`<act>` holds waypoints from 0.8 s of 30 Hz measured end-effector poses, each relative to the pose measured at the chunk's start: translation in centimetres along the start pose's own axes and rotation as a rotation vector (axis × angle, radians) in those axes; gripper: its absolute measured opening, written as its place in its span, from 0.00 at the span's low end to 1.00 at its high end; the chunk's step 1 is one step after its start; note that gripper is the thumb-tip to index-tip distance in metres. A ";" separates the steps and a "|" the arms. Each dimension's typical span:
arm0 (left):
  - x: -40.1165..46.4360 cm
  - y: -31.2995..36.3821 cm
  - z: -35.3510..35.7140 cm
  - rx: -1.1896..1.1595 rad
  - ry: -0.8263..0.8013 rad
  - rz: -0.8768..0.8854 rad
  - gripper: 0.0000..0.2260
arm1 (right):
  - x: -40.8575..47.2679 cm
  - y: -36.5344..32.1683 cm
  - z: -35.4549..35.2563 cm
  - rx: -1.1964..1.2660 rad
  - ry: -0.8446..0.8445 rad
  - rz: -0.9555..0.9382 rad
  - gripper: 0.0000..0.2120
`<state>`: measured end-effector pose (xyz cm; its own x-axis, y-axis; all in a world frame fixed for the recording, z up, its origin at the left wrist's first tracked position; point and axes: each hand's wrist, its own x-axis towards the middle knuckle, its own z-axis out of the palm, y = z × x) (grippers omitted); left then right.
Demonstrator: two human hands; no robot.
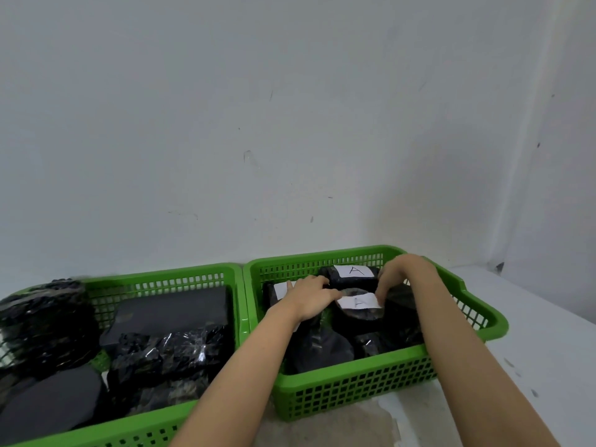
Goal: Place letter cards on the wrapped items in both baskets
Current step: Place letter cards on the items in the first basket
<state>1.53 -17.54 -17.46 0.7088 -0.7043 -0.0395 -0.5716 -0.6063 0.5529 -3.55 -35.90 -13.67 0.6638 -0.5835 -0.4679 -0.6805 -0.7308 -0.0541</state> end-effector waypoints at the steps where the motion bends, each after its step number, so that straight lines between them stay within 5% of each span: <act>1: -0.1 0.0 0.0 -0.006 0.007 0.001 0.24 | 0.1 -0.1 -0.1 -0.018 -0.018 -0.005 0.48; 3: -0.1 -0.1 0.0 -0.021 0.007 -0.003 0.24 | -0.2 -0.1 -0.2 -0.089 -0.038 -0.004 0.53; 8: 0.0 -0.3 0.0 -0.036 0.017 0.010 0.24 | -1.9 1.2 0.2 -0.140 -0.058 -0.078 0.40; 15: -0.3 -0.2 0.2 0.114 -0.062 0.096 0.21 | -2.0 2.8 2.3 -0.034 0.168 -0.177 0.40; 20: -0.6 -0.1 0.6 0.347 -0.070 0.145 0.28 | -2.4 3.6 0.9 0.243 0.184 -0.233 0.41; 24: -0.7 0.3 0.2 0.175 -0.007 0.156 0.32 | -3.6 4.9 -1.0 0.817 0.255 -0.379 0.44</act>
<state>0.81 -17.32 -17.45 0.6038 -0.7966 0.0291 -0.7372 -0.5442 0.4004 -8.95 -37.80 -11.36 0.8681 -0.4883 -0.0899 -0.3480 -0.4693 -0.8116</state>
